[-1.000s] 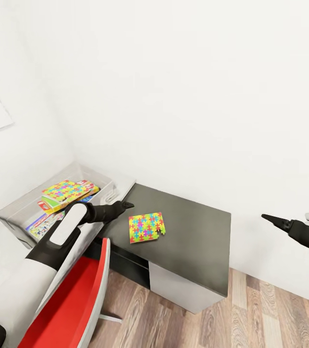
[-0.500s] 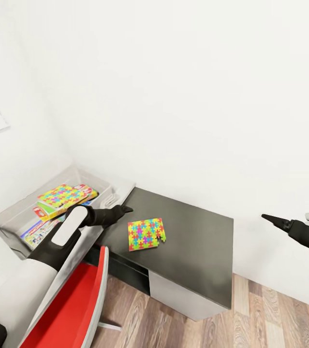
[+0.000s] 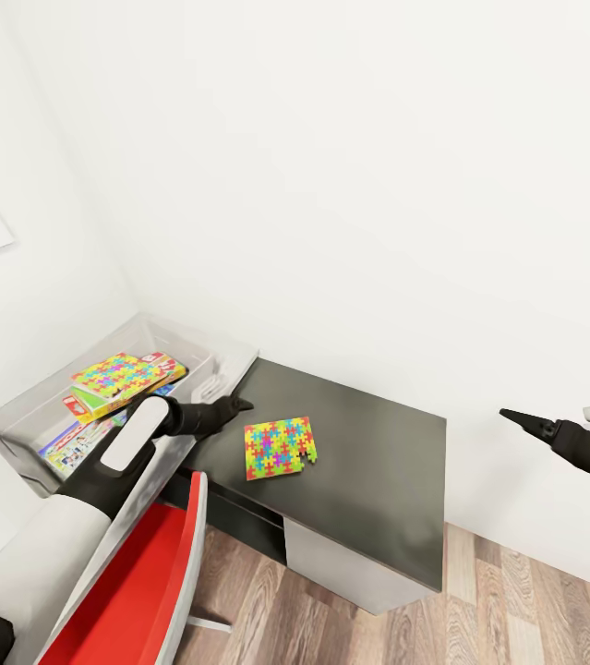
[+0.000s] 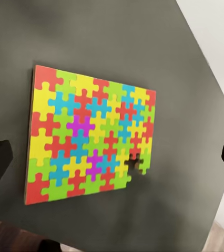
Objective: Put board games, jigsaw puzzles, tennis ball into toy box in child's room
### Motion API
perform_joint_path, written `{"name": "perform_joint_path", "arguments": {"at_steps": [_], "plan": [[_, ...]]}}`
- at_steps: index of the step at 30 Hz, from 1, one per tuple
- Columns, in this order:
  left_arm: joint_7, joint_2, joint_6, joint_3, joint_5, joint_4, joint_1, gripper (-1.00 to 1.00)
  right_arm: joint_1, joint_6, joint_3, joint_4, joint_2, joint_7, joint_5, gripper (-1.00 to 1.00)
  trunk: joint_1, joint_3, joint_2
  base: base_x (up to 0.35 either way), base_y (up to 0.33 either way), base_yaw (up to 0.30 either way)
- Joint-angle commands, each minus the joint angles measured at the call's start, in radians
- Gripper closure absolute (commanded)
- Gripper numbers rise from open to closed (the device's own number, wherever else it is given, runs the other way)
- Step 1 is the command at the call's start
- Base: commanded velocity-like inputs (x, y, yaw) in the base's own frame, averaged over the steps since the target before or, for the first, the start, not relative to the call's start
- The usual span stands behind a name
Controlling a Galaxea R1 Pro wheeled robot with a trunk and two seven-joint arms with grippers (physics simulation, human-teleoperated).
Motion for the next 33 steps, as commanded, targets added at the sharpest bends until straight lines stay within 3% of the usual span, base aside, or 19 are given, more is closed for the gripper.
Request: {"name": "perform_joint_path", "arguments": {"at_steps": [1, 16, 25, 33], "plan": [[0.009, 0.001, -0.001, -0.003, 0.010, 0.004, -0.001, -1.00, -0.001, 0.004, -0.001, 0.000, 0.000, 0.010, 0.009, -1.00, 0.001, -0.002, -0.002, 0.036, 0.000, 0.000], [0.009, -0.019, -0.003, -0.005, 0.005, 0.066, -0.001, -1.00, 0.000, 0.004, 0.000, 0.000, 0.000, 0.012, 0.008, -1.00, 0.001, -0.002, -0.002, 0.084, 0.000, 0.000], [0.007, -0.048, -0.011, -0.005, 0.003, 0.164, -0.015, -1.00, -0.001, 0.004, 0.000, 0.000, 0.000, 0.012, 0.008, -1.00, 0.001, -0.002, -0.002, 0.007, 0.000, 0.000], [0.006, -0.054, -0.015, -0.005, 0.003, 0.213, -0.029, -1.00, -0.001, 0.004, 0.000, 0.000, -0.002, 0.012, 0.008, -1.00, 0.001, -0.002, -0.002, 0.000, 0.000, 0.000]]}}
